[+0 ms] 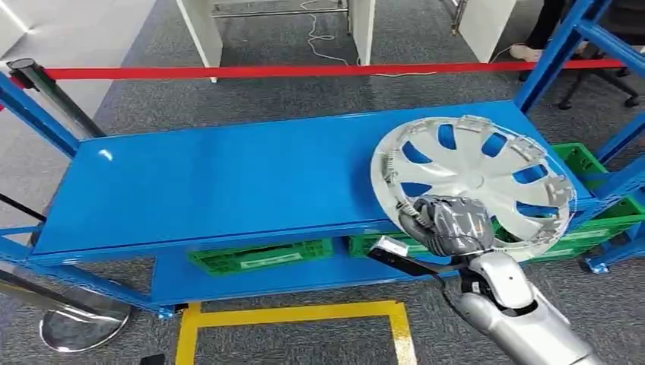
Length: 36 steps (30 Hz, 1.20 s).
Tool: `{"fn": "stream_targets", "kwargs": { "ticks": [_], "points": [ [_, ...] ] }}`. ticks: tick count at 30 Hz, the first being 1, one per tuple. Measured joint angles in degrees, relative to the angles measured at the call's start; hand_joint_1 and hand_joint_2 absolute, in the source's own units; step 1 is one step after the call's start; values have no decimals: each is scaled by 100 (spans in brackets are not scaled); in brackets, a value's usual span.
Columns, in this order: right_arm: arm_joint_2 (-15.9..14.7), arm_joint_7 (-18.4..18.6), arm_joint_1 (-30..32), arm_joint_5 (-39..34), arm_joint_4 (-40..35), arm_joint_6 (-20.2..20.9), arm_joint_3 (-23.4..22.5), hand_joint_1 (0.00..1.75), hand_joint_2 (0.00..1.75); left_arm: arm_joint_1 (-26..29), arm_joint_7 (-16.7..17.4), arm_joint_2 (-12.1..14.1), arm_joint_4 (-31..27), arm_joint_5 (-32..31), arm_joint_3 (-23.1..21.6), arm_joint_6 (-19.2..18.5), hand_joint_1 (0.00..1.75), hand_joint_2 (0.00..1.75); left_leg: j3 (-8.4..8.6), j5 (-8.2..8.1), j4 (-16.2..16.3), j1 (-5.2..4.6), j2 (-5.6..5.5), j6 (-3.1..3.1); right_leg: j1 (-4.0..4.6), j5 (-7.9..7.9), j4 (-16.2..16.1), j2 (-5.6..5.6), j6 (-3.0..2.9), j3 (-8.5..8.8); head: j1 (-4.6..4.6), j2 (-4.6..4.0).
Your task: Take the parts from the cabinet and place them on the table.
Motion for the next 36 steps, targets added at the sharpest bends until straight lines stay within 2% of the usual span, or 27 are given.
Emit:
{"fn": "stream_targets", "kwargs": {
  "ticks": [1,2,3,5,6,7,8,10,11,12,13,14,15,16,17,18,21,22,24,26,27,29,31,32,33,34,36],
  "points": [
    [0,-7,39,-4,-26,-9,-20,175,175,-12,-46,7,0,20,7,-33,0,175,268,129,-459,-65,-7,110,-17,27,-7,-1,-1,-9,9,0],
    [0,-11,68,-4,-33,-42,-37,175,175,-33,-76,64,-4,33,26,-55,0,175,382,22,-688,-76,0,197,12,68,-7,-7,34,-21,22,0],
    [0,-17,105,-4,-39,-63,-52,175,175,-48,-113,42,-4,44,57,-59,0,175,391,64,-783,-114,1,159,-47,125,-31,-16,78,-43,-9,0],
    [0,-50,148,-4,-52,-90,-63,175,175,-47,-153,33,-2,70,85,-79,0,175,349,149,-823,-153,-1,186,-88,239,-96,-17,153,-60,-18,0],
    [0,-57,186,-11,-74,-96,-79,175,175,-39,-153,31,-2,83,90,-81,0,175,341,263,-938,-136,4,205,-63,306,-154,-16,196,-58,-9,0],
    [0,-63,222,-22,-79,-103,-98,175,175,-47,-153,17,-2,96,94,-81,0,175,347,373,-1045,-75,44,141,-55,182,-100,3,190,-106,-7,0],
    [2,-68,229,-24,-79,-109,-114,175,175,-51,-153,20,-2,103,96,-79,0,175,278,450,-1075,-68,36,194,-45,-119,70,4,208,-231,13,0],
    [2,-96,260,-22,-83,-120,-131,175,175,-53,-148,22,-2,111,101,-72,0,175,125,556,-1057,-62,43,176,-75,-745,869,1,265,-409,11,0],
    [2,-103,288,-22,-85,-122,-153,175,175,-51,-135,22,-2,114,103,-72,0,175,49,605,-1048,-62,44,170,-85,-883,1241,-1,294,-478,11,0],
    [2,-112,307,-22,-85,-123,-168,175,175,-50,-131,18,-2,116,107,-70,0,175,-30,654,-1026,-56,45,155,-93,-854,1470,0,324,-485,20,0],
    [2,-114,321,-22,-85,-123,-181,175,175,-50,-111,17,-2,125,114,-70,0,175,-118,694,-991,-43,49,135,-113,-684,1466,-1,355,-384,15,0],
    [2,-114,331,-22,-85,-123,-190,175,175,-50,-85,13,-2,146,129,-61,0,175,-204,721,-945,-26,51,107,-136,-459,1234,-3,380,-168,13,0],
    [2,-120,342,-22,-90,-123,-201,175,175,-52,-52,11,-2,164,138,-59,0,175,-291,742,-877,-5,52,73,-167,-272,773,-7,415,184,13,0],
    [2,-120,350,-20,-90,-120,-216,175,175,-53,-44,15,-2,181,146,-65,0,175,-352,752,-794,3,52,53,-205,-293,272,-16,469,521,17,0],
    [4,-120,351,-11,-92,-118,-221,175,175,-56,-39,26,-2,214,164,-81,0,175,-440,760,-730,-26,43,25,-156,-505,-39,-2,493,803,28,0],
    [4,-127,368,-4,-107,-120,-236,175,175,-54,-30,24,-2,232,197,-90,0,175,-482,787,-663,-34,37,6,-156,-558,-176,29,402,812,6,0],
    [4,-129,430,15,-109,-123,-240,175,175,-25,-30,22,-2,367,273,-181,0,175,-573,917,-640,-19,25,-55,-136,-477,-142,18,273,682,13,0],
    [4,-129,426,15,-111,-129,-240,175,175,-21,-30,24,-2,409,310,-188,0,175,-611,820,-598,-1,25,-84,-157,-422,-151,-5,198,626,20,0],
    [4,-131,443,22,-129,-140,-273,175,175,-19,-37,4,-2,417,367,-238,0,175,-794,165,-76,28,27,-155,-145,-304,-151,-14,74,468,-15,0],
    [9,-160,467,22,-144,-171,-299,175,175,-24,-68,0,-2,444,387,-297,0,175,-961,-360,831,55,27,-190,-122,-154,-141,-18,62,290,-22,0],
    [9,-166,486,22,-151,-177,-310,175,175,-28,-74,-2,-2,446,391,-312,0,175,-946,-398,1059,60,27,-191,-115,-95,-137,-21,61,211,-15,0],
    [9,-186,497,20,-164,-179,-319,175,175,-28,-98,-4,-2,459,396,-367,0,175,-650,-118,863,59,26,-168,-110,25,-129,-20,68,48,-15,0],
    [15,-199,498,9,-184,-182,-326,175,175,-44,-138,-4,-2,472,402,-385,0,175,22,230,-59,51,25,-111,-110,147,-132,-9,101,-76,-20,0],
    [20,-210,500,4,-203,-182,-328,175,175,-62,-159,-2,-2,485,407,-398,0,175,391,113,-609,36,20,-63,-112,205,-130,-8,134,-110,-18,0],
    [28,-216,494,2,-216,-182,-334,175,175,-79,-173,0,-2,494,411,-413,0,175,563,17,-959,12,19,-54,-106,260,-128,-8,182,-136,-11,0],
    [31,-223,490,2,-218,-186,-334,175,175,-87,-203,0,-2,540,415,-474,0,175,507,39,-935,2,18,-72,-123,333,-169,-26,217,-141,-11,0],
    [39,-247,491,9,-218,-186,-332,175,175,-87,-282,0,-2,652,459,-603,0,175,457,142,-955,-32,16,-35,-147,475,-246,-31,282,-134,-31,0]
  ]
}}
